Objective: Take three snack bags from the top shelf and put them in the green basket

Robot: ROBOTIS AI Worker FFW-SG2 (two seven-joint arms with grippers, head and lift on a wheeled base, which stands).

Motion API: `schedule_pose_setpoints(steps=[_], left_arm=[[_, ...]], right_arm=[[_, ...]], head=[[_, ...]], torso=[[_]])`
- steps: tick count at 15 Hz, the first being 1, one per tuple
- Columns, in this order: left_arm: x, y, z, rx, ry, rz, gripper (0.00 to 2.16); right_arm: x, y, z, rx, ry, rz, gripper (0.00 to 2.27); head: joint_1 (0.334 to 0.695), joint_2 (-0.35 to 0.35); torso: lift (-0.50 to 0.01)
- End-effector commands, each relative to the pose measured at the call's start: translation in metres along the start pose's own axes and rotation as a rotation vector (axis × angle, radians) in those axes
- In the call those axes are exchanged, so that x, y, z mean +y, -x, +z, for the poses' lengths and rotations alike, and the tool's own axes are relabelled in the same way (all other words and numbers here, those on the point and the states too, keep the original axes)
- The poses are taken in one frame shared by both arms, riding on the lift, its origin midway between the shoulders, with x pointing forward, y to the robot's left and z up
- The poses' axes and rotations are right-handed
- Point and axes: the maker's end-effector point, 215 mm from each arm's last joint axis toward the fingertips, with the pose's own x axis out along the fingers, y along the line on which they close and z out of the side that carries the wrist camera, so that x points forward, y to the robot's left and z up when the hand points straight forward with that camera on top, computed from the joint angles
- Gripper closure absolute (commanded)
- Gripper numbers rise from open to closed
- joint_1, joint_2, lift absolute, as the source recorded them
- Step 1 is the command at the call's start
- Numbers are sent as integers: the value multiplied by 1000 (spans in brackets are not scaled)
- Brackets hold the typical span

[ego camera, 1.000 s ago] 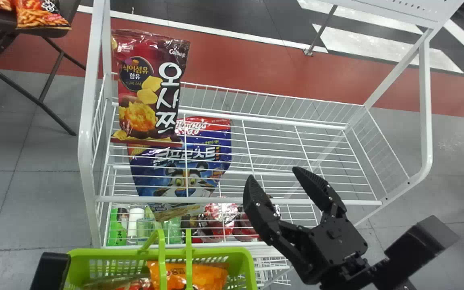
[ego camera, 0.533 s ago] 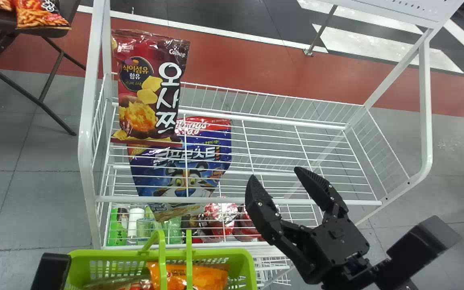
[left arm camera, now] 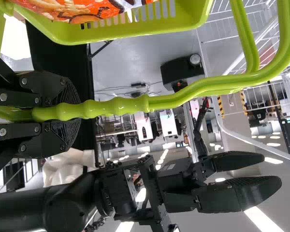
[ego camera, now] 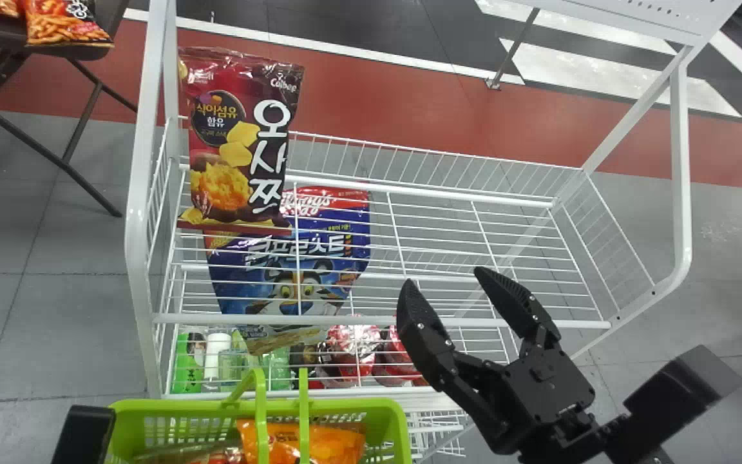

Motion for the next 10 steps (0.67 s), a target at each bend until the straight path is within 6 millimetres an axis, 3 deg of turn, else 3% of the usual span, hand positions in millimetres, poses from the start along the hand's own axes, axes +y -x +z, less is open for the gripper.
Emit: schedule_pose_setpoints(steps=[1, 10], left_arm=[[0, 0, -1, 1, 1, 0, 1393], [0, -1, -1, 2, 1, 2, 1393]], right_arm=[[-3, 1, 0, -1, -3, -7, 93], [-7, 3, 0, 0, -4, -12, 93]], head=[[695, -350], [695, -350]], torso=[[-28], [-28]])
